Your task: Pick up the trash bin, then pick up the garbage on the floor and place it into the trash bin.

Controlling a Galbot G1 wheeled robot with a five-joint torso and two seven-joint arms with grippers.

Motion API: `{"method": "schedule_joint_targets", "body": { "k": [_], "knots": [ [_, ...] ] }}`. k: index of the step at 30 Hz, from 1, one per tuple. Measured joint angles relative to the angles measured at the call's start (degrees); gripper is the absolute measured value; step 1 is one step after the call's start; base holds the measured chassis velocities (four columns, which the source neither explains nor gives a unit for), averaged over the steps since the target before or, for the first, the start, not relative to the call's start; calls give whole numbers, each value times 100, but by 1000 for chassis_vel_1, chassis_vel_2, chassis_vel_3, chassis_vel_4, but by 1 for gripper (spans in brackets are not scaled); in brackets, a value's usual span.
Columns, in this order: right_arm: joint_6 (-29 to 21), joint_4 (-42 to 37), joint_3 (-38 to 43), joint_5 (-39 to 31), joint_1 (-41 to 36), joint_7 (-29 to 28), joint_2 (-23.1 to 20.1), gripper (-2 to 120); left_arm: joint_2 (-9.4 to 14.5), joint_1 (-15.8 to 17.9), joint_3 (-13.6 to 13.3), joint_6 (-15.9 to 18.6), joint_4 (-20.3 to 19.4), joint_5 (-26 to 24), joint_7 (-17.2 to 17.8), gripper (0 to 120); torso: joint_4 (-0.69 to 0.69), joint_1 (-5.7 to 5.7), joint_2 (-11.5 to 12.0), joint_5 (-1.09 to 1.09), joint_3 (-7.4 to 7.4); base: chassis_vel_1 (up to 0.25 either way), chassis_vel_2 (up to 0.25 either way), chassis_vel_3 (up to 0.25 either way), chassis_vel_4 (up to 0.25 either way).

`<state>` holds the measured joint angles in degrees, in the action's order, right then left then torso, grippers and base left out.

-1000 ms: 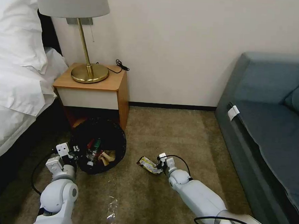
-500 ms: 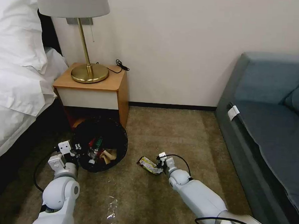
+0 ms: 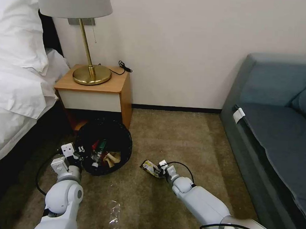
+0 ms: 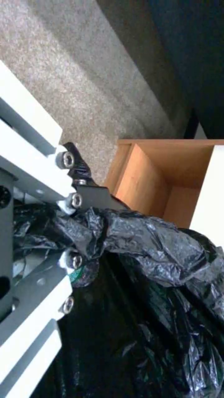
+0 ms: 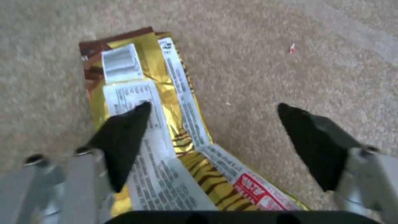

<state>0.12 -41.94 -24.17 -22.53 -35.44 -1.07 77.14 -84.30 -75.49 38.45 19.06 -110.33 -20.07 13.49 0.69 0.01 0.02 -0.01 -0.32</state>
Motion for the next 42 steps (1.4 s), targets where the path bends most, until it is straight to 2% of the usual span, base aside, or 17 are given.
{"method": "schedule_joint_targets", "body": {
  "k": [4,6,21,24,26,29,31,33,34,36,38,40,42],
  "knots": [
    [25,82,0,8,23,15,21,92,1,-18,8,3,-26,0,1,3,0,0,0,1,0,0,0,0,0],
    [54,226,6,16,48,31,58,99,-5,-50,19,4,-39,0,4,3,0,0,0,0,0,0,0,0,0],
    [173,617,46,-3,65,108,151,99,-55,-128,127,-20,-84,-12,-18,3,-1,0,0,1,0,0,0,0,0],
    [215,638,65,-50,56,133,147,92,-54,-130,142,-22,-85,-18,-21,3,-1,0,0,1,0,0,0,0,0],
    [257,641,105,-69,25,168,142,81,-48,-122,146,-22,-93,-27,-23,3,-1,0,0,2,1,0,0,0,0],
    [268,645,117,-70,10,172,137,76,-47,-109,148,-22,-93,-31,-23,3,-1,0,0,2,1,0,0,0,0],
    [274,651,133,-70,3,170,126,64,-52,-83,147,-22,-93,-34,-22,3,-1,0,0,2,1,0,0,0,0],
    [274,653,141,-70,5,165,124,60,-53,-80,146,-22,-93,-34,-21,3,-2,0,0,2,1,0,0,0,0],
    [273,656,150,-70,16,153,123,51,-54,-74,143,-22,-92,-34,-21,3,-1,0,0,0,1,0,0,0,0],
    [270,657,157,-70,24,146,122,48,-54,-72,144,-22,-91,-34,-20,3,-1,0,0,0,0,0,0,0,0],
    [254,664,170,-72,40,129,121,38,-52,-72,157,-22,-89,-41,-20,3,0,0,0,-1,0,0,0,0,0],
    [252,664,174,-72,42,124,121,35,-49,-73,163,-22,-88,-42,-20,3,0,0,0,-1,0,0,0,0,0],
    [247,664,179,-72,42,112,122,23,-44,-81,181,-22,-85,-50,-20,3,0,0,0,-1,-1,0,0,0,0]
  ]
}}
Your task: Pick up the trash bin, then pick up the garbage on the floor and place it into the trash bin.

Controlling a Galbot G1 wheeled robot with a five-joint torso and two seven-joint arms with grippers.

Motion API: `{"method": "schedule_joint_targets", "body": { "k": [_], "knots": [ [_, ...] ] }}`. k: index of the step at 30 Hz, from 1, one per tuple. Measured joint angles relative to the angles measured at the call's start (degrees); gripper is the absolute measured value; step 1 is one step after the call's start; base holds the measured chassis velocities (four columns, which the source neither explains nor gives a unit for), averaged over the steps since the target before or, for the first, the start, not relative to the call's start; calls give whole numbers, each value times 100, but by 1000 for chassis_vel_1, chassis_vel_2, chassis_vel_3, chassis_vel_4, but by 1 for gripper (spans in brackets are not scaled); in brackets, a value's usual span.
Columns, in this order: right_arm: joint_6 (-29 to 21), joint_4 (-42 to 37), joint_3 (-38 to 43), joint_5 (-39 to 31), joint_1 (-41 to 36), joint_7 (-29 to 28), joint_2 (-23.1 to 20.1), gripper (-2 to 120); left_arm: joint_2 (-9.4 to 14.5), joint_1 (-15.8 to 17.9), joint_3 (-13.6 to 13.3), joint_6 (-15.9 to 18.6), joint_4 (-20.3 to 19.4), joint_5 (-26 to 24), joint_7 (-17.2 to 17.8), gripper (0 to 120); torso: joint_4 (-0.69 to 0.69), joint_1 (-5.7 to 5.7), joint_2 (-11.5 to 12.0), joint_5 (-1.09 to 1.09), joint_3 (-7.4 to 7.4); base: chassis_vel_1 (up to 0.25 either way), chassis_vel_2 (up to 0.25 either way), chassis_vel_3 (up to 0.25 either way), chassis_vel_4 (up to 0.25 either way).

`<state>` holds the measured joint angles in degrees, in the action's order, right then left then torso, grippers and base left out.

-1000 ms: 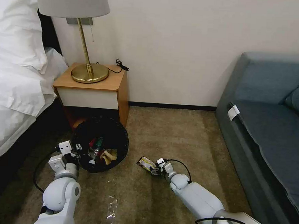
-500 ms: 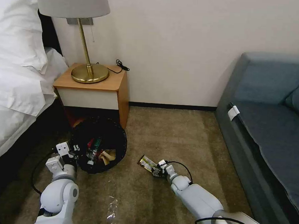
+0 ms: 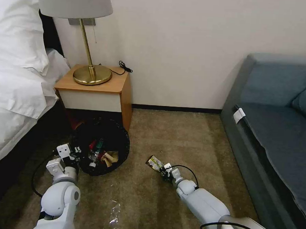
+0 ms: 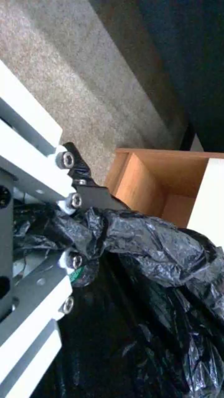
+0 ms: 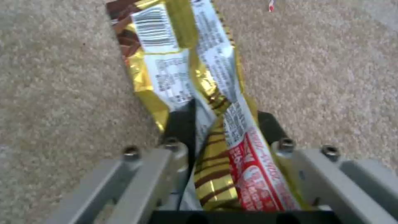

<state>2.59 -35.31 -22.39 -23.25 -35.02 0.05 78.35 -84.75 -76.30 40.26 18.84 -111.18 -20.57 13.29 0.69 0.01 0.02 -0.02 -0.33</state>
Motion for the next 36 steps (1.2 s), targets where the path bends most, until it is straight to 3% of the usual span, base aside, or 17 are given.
{"method": "schedule_joint_targets", "body": {
  "k": [8,24,36],
  "knots": [
    [-4,-17,75,31,-22,-16,2,0,2,-1,23,-6,24,-12,-2,3,1,0,0,0,0,0,0,0,0],
    [34,-346,336,33,-98,-121,-52,0,3,34,15,-43,140,-27,-15,3,1,0,0,1,0,0,0,0,0],
    [435,-751,1328,164,-110,-214,-65,0,9,71,-35,-66,250,-37,-29,3,1,0,0,1,1,0,0,0,0]
  ]
}}
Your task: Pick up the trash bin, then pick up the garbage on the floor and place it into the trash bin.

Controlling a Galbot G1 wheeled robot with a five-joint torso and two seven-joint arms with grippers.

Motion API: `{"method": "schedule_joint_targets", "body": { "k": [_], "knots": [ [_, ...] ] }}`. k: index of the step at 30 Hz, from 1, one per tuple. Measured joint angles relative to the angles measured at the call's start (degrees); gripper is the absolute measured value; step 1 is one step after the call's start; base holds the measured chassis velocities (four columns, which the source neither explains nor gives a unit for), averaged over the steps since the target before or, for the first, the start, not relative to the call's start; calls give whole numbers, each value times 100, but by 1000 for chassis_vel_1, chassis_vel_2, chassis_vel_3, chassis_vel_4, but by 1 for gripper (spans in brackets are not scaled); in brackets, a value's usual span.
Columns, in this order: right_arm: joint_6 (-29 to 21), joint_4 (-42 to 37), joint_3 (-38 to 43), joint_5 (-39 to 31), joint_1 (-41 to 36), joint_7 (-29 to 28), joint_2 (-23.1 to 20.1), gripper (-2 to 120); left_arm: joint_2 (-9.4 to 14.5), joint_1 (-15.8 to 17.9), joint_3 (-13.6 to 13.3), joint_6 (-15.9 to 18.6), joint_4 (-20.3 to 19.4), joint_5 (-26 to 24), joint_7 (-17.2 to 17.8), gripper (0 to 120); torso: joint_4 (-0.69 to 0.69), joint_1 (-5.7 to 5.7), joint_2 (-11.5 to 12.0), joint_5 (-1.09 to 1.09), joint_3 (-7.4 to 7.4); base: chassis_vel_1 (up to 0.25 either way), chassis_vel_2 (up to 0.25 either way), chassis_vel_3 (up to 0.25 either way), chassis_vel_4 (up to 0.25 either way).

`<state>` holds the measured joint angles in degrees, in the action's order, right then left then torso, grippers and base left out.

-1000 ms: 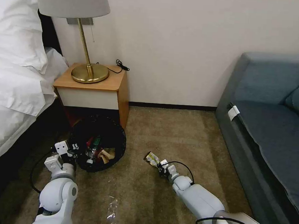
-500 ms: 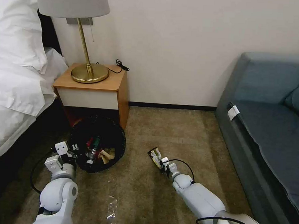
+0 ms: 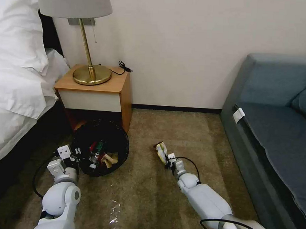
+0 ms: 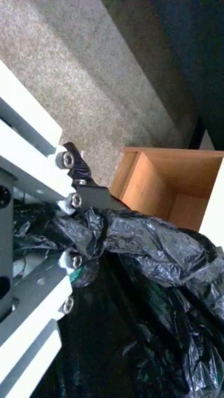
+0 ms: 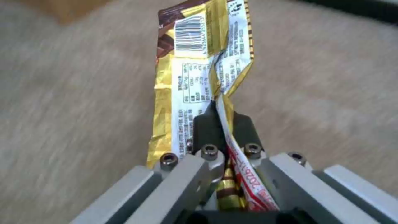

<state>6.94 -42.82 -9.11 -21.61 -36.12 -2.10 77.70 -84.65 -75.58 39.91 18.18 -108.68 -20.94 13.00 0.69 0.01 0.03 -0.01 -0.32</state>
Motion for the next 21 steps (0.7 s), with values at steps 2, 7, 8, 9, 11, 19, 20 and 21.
{"method": "schedule_joint_targets", "body": {
  "k": [2,7,8,9,11,19,20,21],
  "knots": [
    [129,-125,248,69,0,-28,-8,0,13,29,-29,0,2,0,0,3,0,0,0,1,0,0,0,0,0],
    [309,-351,569,244,-26,-78,-5,0,25,52,-79,5,2,1,9,3,0,0,0,0,0,0,0,0,0],
    [371,-537,695,334,-54,-98,-12,0,26,57,-103,9,2,5,12,3,0,0,0,1,0,0,0,0,0],
    [390,-610,728,353,-66,-107,-19,0,26,58,-110,10,2,6,13,3,0,0,0,1,-1,0,0,0,0],
    [423,-975,822,379,-127,-168,-57,0,20,59,-136,11,11,11,14,3,0,0,0,1,0,0,0,0,0],
    [429,-2493,576,362,-291,-495,-229,0,-24,70,-224,-5,128,46,9,3,0,0,0,0,0,0,0,0,0],
    [429,-2493,576,362,-291,-495,-229,0,-24,70,-224,-5,128,46,9,3,0,0,0,0,0,0,0,0,0],
    [420,-2781,421,318,-288,-585,-248,0,-34,82,-248,-5,137,48,9,3,0,0,0,-1,0,0,0,0,0]
  ]
}}
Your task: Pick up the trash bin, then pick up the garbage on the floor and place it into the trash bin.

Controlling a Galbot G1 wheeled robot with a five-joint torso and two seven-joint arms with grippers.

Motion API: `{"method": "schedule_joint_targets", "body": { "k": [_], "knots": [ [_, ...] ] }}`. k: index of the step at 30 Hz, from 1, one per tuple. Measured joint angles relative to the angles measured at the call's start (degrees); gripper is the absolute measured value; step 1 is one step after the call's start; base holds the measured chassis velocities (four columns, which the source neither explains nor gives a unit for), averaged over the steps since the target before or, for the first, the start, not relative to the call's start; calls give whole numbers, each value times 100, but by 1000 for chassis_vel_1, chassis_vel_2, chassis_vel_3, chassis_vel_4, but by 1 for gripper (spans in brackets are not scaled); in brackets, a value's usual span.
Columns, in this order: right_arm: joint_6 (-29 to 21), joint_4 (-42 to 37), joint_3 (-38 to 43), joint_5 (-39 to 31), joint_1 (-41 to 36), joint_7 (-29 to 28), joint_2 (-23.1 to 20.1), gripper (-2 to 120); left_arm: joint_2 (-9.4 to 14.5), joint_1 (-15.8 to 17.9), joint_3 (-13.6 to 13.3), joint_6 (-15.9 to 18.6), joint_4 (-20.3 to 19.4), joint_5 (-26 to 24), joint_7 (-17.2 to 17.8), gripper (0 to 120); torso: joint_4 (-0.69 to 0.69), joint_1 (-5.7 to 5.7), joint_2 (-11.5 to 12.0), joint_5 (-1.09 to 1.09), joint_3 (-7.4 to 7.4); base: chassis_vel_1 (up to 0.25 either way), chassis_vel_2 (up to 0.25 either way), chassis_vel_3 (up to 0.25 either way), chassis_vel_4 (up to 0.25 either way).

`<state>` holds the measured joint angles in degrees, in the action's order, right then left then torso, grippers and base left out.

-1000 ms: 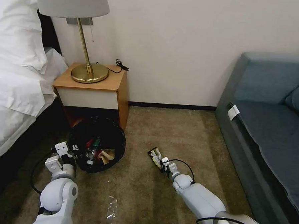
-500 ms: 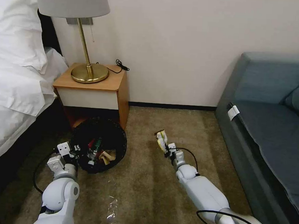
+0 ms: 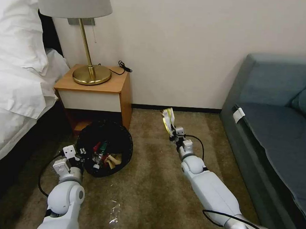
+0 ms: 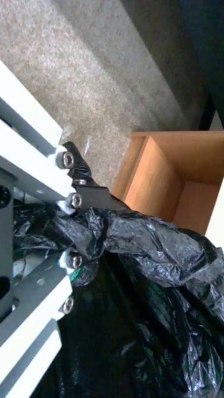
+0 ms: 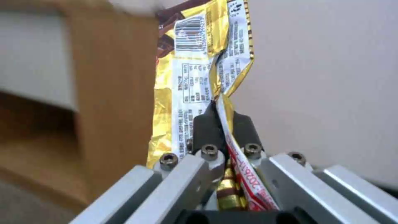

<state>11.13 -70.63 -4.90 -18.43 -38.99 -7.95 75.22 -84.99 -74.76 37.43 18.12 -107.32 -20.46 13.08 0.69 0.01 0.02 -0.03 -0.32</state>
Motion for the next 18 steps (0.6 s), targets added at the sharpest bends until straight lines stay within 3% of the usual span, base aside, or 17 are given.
{"method": "schedule_joint_targets", "body": {
  "k": [8,18],
  "knots": [
    [-165,-1031,-1163,-356,300,-448,-101,0,-14,25,-36,-1,-1,23,12,3,-1,0,0,1,0,0,0,0,0],
    [-269,-1086,-2201,-407,458,-659,93,0,-48,36,-52,-15,42,51,10,3,-1,0,0,1,0,0,0,0,0]
  ]
}}
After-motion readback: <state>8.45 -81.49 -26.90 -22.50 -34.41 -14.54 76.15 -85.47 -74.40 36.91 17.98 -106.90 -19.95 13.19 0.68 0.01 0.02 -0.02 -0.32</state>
